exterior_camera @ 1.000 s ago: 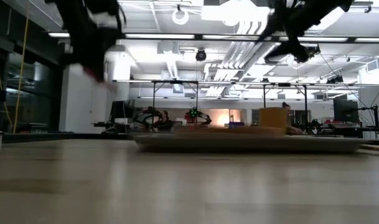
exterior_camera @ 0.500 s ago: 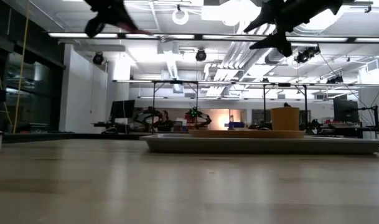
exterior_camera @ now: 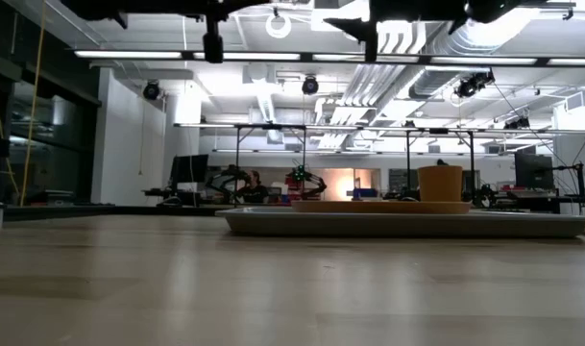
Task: Pick and place plate/cup/fork/spoon on tray
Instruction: Put the pink fork on the gray serving tray to the left of the orange plate
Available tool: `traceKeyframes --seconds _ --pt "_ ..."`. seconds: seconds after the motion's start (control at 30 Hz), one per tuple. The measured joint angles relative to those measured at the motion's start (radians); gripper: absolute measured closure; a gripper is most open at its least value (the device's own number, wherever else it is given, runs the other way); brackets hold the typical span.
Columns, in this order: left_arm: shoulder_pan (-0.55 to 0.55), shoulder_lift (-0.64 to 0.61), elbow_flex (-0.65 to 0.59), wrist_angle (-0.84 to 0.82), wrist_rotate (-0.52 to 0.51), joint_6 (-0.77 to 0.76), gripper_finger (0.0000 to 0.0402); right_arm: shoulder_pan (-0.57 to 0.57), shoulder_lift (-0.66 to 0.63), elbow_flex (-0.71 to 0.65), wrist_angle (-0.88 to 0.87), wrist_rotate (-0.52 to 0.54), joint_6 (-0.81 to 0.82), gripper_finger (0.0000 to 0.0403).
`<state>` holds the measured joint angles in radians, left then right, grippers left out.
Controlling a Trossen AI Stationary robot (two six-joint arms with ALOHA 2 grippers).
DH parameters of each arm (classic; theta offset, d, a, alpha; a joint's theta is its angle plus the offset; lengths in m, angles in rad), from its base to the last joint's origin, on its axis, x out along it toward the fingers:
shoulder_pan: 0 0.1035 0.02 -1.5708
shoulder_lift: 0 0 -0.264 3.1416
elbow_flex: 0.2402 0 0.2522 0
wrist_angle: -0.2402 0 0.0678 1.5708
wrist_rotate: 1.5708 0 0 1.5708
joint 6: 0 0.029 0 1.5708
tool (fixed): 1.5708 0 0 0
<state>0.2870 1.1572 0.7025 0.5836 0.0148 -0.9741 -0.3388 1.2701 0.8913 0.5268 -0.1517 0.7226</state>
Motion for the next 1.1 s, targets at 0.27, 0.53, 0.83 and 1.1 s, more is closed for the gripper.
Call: traceKeyframes --seconds 0.27,0.53,0.83,1.1 --pt "0.007 0.066 -0.003 0.047 0.048 -0.036 0.0399 0.032 0.146 0.087 0.083 0.073 0.063 0.0176" --pt "0.056 0.071 -0.003 0.052 0.057 -0.042 0.0399 0.019 0.185 0.206 -0.100 0.064 -0.021 0.0211" --pt "0.081 0.066 -0.003 0.075 0.027 -0.045 0.0399 -0.053 0.136 0.234 -0.171 0.031 -0.074 0.0294" --pt "0.078 0.067 -0.003 0.072 0.037 -0.075 0.0398 -0.083 0.149 0.235 -0.183 -0.026 -0.046 0.0310"
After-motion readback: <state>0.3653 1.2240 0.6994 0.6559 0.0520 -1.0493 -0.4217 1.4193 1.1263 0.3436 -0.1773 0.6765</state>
